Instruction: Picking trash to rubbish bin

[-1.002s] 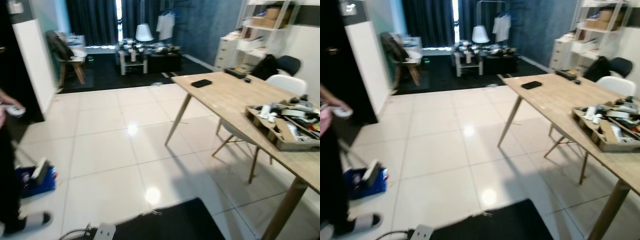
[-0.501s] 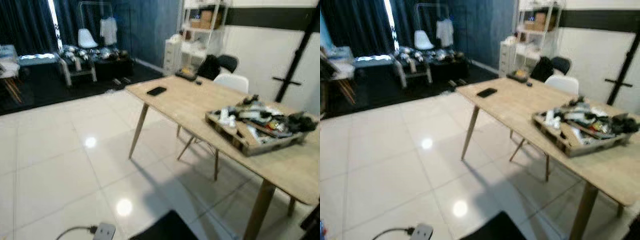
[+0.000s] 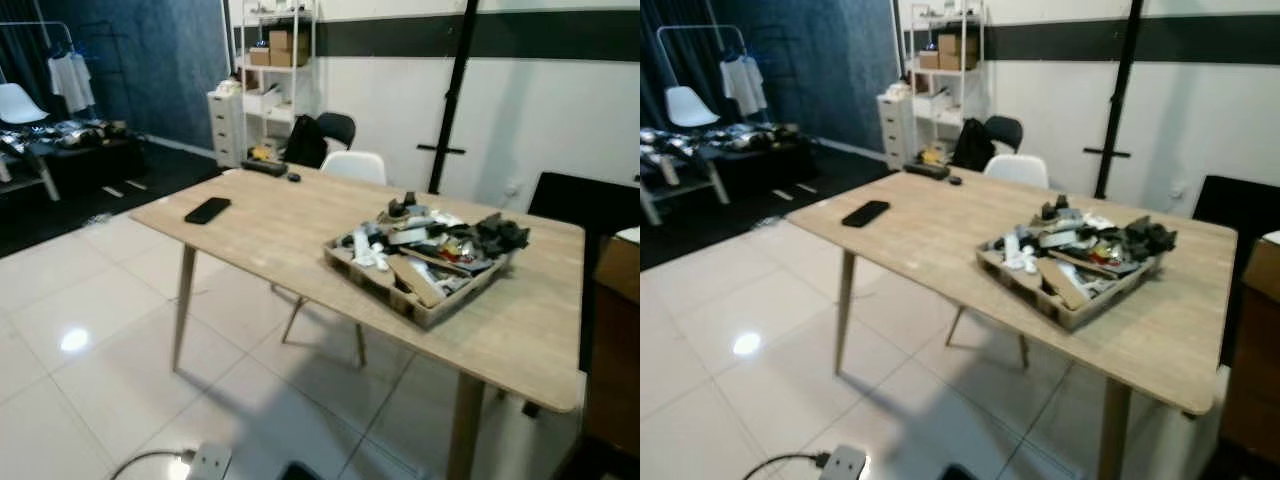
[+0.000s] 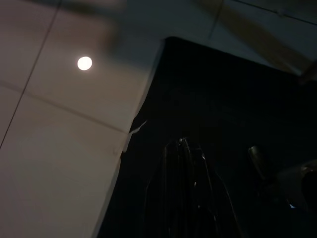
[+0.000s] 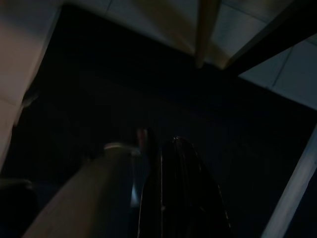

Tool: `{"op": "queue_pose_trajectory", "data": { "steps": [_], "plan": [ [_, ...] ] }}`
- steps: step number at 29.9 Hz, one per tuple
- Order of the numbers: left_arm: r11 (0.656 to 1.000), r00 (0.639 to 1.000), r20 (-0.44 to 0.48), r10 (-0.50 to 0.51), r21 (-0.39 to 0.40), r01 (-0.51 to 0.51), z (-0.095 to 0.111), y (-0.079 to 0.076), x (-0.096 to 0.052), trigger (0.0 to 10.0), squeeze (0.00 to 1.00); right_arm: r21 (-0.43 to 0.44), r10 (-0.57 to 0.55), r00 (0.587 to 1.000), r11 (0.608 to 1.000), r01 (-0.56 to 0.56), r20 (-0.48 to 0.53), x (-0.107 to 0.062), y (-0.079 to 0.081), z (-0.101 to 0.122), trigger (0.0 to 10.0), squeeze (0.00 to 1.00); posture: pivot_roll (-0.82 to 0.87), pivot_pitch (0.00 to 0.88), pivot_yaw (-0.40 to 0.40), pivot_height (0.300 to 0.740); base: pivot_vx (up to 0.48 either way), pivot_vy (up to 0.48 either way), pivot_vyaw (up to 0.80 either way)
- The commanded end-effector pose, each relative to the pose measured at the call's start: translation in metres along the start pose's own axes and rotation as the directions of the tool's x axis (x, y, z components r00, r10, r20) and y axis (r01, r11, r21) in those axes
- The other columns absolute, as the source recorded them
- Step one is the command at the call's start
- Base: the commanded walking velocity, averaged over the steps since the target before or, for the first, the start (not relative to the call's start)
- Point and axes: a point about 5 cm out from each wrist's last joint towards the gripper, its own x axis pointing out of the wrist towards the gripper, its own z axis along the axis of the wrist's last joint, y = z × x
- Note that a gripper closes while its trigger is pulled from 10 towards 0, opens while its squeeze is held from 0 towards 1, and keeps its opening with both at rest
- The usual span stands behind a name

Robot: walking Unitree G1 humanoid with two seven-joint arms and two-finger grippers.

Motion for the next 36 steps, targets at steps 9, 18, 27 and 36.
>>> {"op": "queue_pose_trajectory", "data": {
  "steps": [9, 18, 27, 36],
  "plan": [
    [1.0, 0.999, -0.049, -0.002, 0.005, 0.002, -0.013, 0.004, -0.003, 10.0, 0.0, 0.032, 0.015, 0.999, 0.999, -0.014, -0.038, -0.002, 0.01, -0.014, 10.0, 0.0, -0.16, 0.063, 0.089, 0.74, 0.39, 0.0, -0.8],
    [1.0, 0.998, -0.062, -0.02, 0.008, 0.021, -0.012, -0.001, -0.002, 10.0, 0.0, 0.022, 0.0, 0.998, 1.0, 0.001, -0.059, -0.005, 0.005, -0.023, 10.0, 0.0, -0.17, 0.065, 0.099, 0.74, 0.292, 0.0, -0.6],
    [0.999, 0.995, -0.085, -0.049, 0.015, 0.05, -0.017, -0.006, -0.002, 10.0, 0.0, 0.016, -0.006, 0.996, 1.0, 0.008, -0.089, -0.007, 0.001, -0.032, 10.0, 0.0, -0.18, 0.075, 0.099, 0.74, 0.0, 0.0, 0.0],
    [0.998, 0.991, -0.119, -0.055, 0.011, 0.057, -0.032, -0.015, -0.005, 10.0, 0.0, -0.047, 0.0, 0.997, 0.999, -0.004, -0.074, -0.008, -0.003, -0.029, 10.0, 0.0, -0.19, 0.122, 0.051, 0.74, 0.0, 0.0, 0.0]
  ]
}}
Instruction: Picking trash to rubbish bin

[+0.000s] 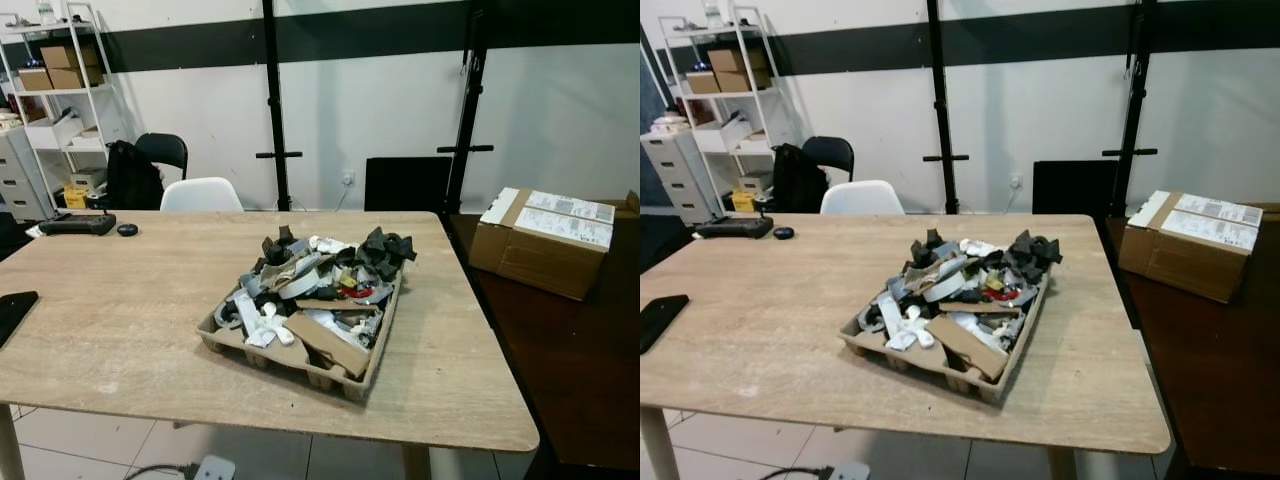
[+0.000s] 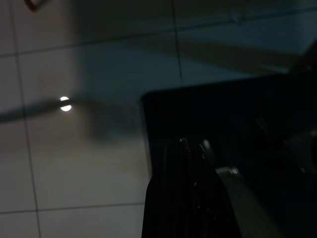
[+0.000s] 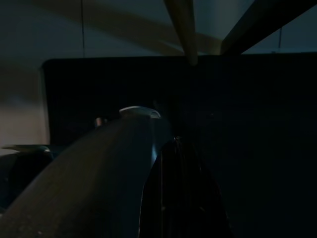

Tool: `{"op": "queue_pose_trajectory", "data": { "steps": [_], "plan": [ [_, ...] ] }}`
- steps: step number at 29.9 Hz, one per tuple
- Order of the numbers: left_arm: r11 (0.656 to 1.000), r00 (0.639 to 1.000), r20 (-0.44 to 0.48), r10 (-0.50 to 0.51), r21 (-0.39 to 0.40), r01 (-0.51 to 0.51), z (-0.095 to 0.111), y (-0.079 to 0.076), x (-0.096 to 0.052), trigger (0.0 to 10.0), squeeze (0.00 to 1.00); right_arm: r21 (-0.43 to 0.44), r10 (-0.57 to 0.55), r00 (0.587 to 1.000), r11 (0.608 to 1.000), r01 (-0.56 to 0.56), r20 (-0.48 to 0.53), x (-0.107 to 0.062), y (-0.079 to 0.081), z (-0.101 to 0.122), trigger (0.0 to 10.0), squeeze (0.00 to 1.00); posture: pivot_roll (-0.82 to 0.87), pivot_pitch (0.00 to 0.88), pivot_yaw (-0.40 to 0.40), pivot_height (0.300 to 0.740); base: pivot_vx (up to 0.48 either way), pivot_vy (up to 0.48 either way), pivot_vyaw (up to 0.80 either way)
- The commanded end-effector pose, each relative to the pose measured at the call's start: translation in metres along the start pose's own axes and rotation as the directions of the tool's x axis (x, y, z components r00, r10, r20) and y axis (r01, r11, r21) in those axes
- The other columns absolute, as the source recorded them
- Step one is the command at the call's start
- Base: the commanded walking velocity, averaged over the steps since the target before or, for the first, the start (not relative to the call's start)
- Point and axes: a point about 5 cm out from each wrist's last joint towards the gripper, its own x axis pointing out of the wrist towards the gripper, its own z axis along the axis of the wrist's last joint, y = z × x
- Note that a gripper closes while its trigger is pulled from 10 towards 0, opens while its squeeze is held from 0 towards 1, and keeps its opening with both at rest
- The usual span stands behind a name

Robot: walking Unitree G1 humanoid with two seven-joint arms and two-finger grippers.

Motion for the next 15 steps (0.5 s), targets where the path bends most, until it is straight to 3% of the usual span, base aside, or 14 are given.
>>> {"op": "queue_pose_trajectory", "data": {
  "steps": [1, 10, 15],
  "plan": [
    [1.0, 0.999, -0.04, 0.003, 0.012, -0.003, -0.011, -0.002, -0.001, 10.0, 0.0, -0.021, 0.01, 1.0, 1.0, -0.01, -0.005, 0.0, 0.002, -0.002, 10.0, 0.0, -0.19, 0.122, 0.051, 0.74, 0.0, 0.0, 0.0],
    [0.996, 0.996, -0.041, 0.076, -0.049, -0.078, -0.021, 0.0, -0.004, 10.0, 0.0, -0.173, 0.049, 0.998, 0.983, -0.053, -0.028, 0.002, 0.006, 0.004, 10.0, 0.0, -0.12, 0.108, -0.069, 0.74, 0.0, 0.0, 0.0],
    [0.99, 0.994, -0.036, 0.107, -0.092, -0.11, -0.028, -0.002, -0.006, 10.0, 0.0, -0.232, 0.065, 0.998, 0.97, -0.067, -0.014, 0.005, 0.004, 0.021, 10.0, 0.0, -0.11, 0.104, -0.111, 0.74, 0.0, 0.0, 0.0]
  ]
}}
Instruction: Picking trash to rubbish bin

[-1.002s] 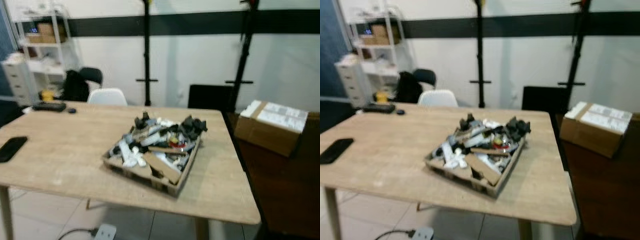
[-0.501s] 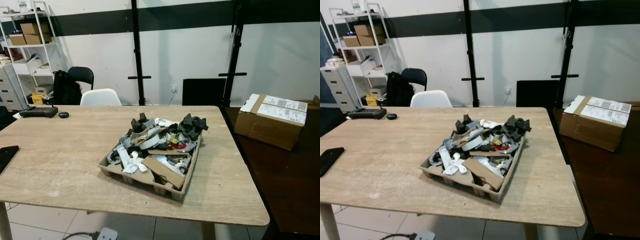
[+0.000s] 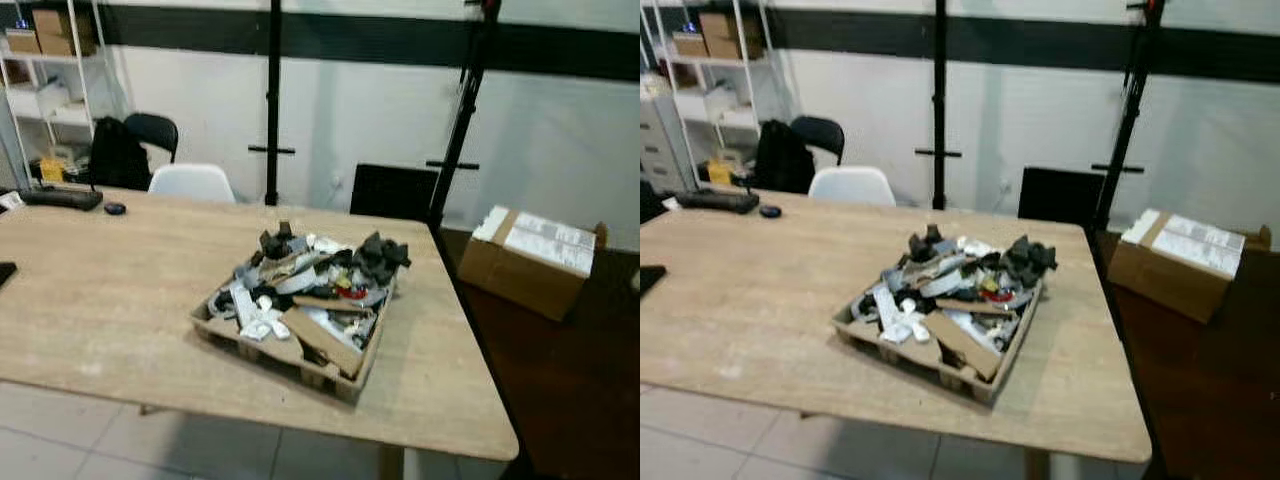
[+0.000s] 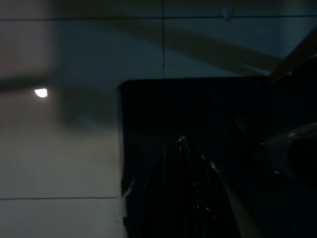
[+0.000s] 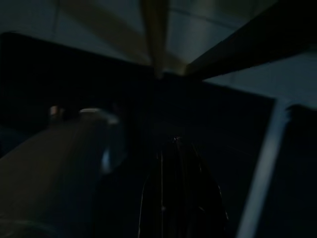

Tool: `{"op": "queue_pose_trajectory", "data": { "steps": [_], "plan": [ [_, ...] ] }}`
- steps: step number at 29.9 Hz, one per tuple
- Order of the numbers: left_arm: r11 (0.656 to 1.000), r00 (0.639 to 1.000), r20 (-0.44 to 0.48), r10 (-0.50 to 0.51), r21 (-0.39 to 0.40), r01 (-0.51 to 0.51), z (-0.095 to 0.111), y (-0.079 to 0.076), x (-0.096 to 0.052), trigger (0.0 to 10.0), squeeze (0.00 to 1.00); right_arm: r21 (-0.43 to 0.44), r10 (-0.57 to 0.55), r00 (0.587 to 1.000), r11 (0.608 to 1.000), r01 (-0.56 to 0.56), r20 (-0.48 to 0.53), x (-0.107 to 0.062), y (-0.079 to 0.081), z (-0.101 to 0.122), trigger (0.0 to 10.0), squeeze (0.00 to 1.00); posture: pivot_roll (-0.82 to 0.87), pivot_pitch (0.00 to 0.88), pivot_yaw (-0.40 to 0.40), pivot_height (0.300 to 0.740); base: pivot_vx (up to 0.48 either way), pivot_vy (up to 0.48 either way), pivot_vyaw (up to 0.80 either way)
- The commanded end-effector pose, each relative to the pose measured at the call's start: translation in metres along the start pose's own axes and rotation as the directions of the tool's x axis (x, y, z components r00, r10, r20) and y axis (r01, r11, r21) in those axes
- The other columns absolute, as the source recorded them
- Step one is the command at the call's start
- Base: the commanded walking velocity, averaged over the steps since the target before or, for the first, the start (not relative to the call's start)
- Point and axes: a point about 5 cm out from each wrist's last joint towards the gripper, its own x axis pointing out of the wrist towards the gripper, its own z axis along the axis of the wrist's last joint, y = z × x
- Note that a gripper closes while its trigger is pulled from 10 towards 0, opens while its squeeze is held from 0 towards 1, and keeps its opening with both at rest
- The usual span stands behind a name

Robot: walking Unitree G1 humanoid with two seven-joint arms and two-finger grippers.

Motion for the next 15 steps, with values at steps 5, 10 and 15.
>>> {"op": "queue_pose_trajectory", "data": {
  "steps": [5, 10, 15],
  "plan": [
    [0.999, 1.0, -0.012, 0.01, -0.04, -0.01, -0.011, -0.001, -0.003, 10.0, 0.0, -0.013, 0.018, 1.0, 1.0, -0.018, 0.004, 0.003, 0.001, 0.012, 10.0, 0.0, -0.08, 0.091, -0.118, 0.74, 0.0, 0.0, 0.0],
    [1.0, 1.0, -0.014, 0.014, -0.014, -0.015, -0.01, 0.005, -0.003, 10.0, 0.0, 0.012, 0.029, 1.0, 1.0, -0.029, -0.004, 0.003, 0.007, 0.007, 10.0, 0.0, -0.08, 0.082, -0.093, 0.74, 0.0, 0.0, -0.73],
    [1.0, 1.0, -0.006, 0.019, 0.007, -0.019, -0.005, 0.011, -0.003, 10.0, 0.0, 0.034, 0.031, 0.999, 0.999, -0.031, -0.019, 0.002, 0.012, 0.001, 10.0, 0.0, -0.07, 0.079, -0.068, 0.74, 0.0, 0.0, -0.8]
  ]
}}
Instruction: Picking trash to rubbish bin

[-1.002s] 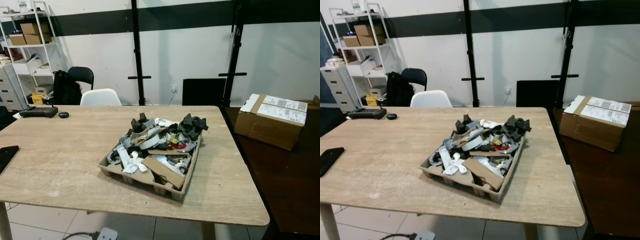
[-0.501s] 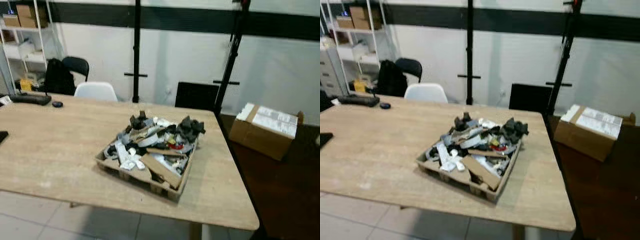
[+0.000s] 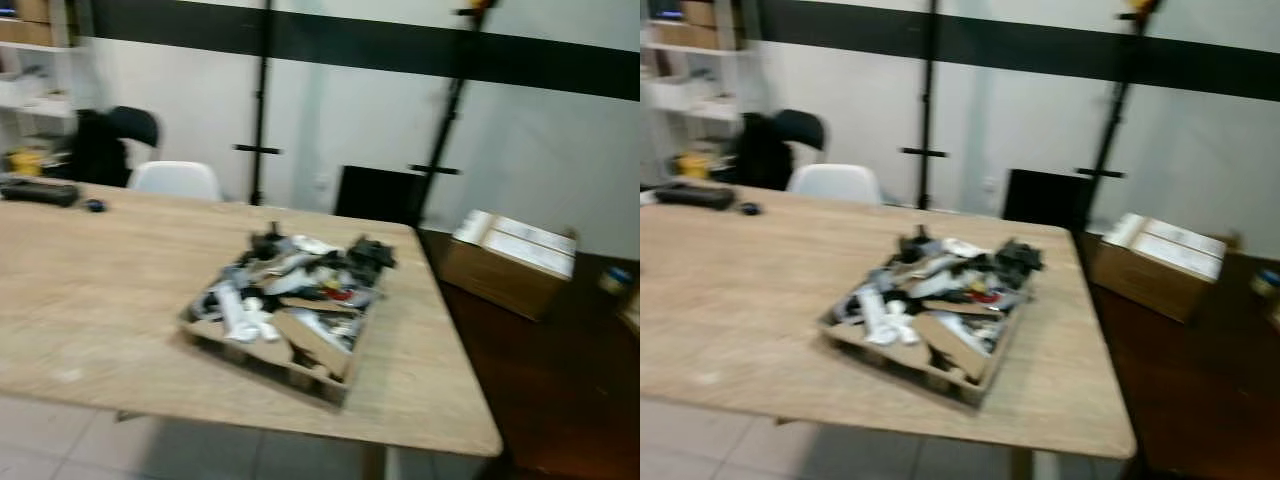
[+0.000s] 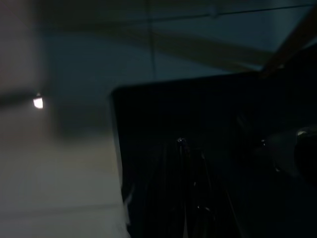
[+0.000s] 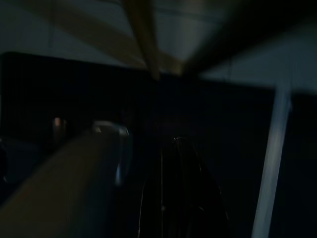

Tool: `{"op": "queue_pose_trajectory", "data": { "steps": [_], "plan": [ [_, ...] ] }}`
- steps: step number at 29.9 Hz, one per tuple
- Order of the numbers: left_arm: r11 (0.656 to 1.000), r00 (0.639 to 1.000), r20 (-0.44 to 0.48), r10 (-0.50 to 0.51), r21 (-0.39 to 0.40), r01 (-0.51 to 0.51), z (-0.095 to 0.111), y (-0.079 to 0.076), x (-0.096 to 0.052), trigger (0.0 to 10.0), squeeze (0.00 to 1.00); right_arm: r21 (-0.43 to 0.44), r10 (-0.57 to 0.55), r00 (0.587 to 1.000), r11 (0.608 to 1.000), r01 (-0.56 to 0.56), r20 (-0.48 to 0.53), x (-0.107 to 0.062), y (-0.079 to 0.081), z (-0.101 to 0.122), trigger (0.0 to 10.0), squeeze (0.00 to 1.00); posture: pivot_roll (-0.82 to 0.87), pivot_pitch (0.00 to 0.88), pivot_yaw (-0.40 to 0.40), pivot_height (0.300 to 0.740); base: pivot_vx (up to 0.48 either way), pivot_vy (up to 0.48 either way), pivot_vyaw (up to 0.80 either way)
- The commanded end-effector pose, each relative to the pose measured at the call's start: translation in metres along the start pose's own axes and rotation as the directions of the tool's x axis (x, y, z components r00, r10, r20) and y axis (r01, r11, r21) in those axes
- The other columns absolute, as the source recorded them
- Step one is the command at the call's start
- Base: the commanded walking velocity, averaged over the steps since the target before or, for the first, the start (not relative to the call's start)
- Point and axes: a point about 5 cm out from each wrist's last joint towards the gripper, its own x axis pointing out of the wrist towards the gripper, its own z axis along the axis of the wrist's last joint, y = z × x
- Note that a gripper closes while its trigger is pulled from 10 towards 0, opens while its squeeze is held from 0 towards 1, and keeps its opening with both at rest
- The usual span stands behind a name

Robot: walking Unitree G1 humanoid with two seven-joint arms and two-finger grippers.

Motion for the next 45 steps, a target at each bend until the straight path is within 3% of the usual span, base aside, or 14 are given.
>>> {"op": "queue_pose_trajectory", "data": {
  "steps": [1, 9, 23, 45],
  "plan": [
    [1.0, 1.0, 0.0, -0.003, 0.014, 0.003, 0.001, 0.003, 0.0, 10.0, 0.0, 0.022, -0.008, 0.999, 1.0, 0.009, -0.036, -0.002, 0.0, -0.011, 10.0, 0.0, -0.07, 0.078, -0.061, 0.74, 0.0, 0.0, -0.8],
    [1.0, 0.999, 0.029, 0.021, 0.015, -0.022, 0.009, 0.012, 0.0, 10.0, 0.0, 0.046, 0.001, 0.998, 0.999, 0.002, -0.061, -0.002, 0.005, -0.017, 10.0, 0.0, -0.05, 0.068, -0.052, 0.74, 0.0, 0.0, -0.7],
    [0.999, 0.999, 0.015, 0.047, -0.007, -0.047, 0.003, 0.021, -0.003, 10.0, 0.0, 0.008, 0.038, 0.997, 0.999, -0.037, -0.064, 0.0, 0.013, -0.011, 10.0, 0.0, -0.01, 0.064, -0.066, 0.74, 0.0, 0.0, 0.0],
    [0.999, 0.999, 0.021, 0.028, -0.021, -0.028, 0.008, 0.015, -0.001, 10.0, 0.0, 0.012, 0.035, 0.998, 0.999, -0.035, -0.054, 0.0, 0.01, -0.008, 10.0, 0.0, -0.04, 0.065, -0.06, 0.74, 0.0, -0.251, 0.0]
  ]
}}
